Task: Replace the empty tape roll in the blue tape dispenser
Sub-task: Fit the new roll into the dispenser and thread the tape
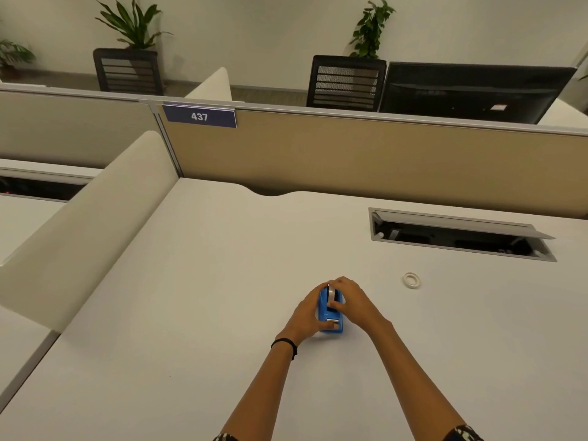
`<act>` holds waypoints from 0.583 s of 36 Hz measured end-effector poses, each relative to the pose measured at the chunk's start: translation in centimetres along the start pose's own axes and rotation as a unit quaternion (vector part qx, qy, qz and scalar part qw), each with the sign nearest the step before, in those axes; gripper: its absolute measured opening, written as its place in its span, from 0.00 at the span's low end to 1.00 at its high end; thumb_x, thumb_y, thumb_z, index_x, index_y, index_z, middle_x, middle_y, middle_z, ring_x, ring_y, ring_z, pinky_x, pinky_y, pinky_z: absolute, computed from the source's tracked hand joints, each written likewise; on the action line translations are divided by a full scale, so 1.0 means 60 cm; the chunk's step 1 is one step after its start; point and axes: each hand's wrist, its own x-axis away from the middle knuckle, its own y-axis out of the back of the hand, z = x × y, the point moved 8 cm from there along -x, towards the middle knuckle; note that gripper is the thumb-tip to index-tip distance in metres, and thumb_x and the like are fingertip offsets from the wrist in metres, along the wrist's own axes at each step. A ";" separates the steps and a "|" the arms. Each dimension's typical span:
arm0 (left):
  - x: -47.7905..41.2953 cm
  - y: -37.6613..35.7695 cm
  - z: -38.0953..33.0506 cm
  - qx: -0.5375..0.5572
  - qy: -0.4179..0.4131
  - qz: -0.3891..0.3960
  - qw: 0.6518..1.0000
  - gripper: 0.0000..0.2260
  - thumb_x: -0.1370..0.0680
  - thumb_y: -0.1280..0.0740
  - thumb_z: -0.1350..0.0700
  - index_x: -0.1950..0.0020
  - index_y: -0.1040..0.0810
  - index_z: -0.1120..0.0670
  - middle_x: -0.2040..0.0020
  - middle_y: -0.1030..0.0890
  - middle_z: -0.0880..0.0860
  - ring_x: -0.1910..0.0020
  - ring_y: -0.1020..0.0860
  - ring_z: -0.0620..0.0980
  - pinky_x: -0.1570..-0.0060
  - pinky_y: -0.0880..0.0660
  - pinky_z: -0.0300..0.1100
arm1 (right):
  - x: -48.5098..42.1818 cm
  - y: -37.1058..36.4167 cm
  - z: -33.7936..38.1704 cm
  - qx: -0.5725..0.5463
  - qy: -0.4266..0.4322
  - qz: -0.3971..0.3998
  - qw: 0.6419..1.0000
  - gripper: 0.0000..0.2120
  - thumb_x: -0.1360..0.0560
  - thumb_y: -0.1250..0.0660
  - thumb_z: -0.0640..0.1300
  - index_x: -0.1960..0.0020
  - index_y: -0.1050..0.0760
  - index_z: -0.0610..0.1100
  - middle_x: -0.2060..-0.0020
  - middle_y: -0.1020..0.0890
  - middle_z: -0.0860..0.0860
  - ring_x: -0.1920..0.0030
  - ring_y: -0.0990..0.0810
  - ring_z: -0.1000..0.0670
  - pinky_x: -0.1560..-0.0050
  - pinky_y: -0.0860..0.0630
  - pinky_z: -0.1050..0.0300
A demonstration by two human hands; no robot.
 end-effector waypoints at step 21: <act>0.001 0.000 0.005 -0.008 0.015 -0.001 1.000 0.40 0.32 0.25 0.53 0.27 0.46 0.48 0.27 0.37 0.49 0.31 0.36 0.48 0.36 0.41 0.37 | 0.009 0.034 -0.007 -0.117 -0.016 -0.124 0.985 0.05 0.27 0.33 0.38 0.54 0.20 0.36 0.55 0.16 0.40 0.53 0.20 0.43 0.45 0.24 0.50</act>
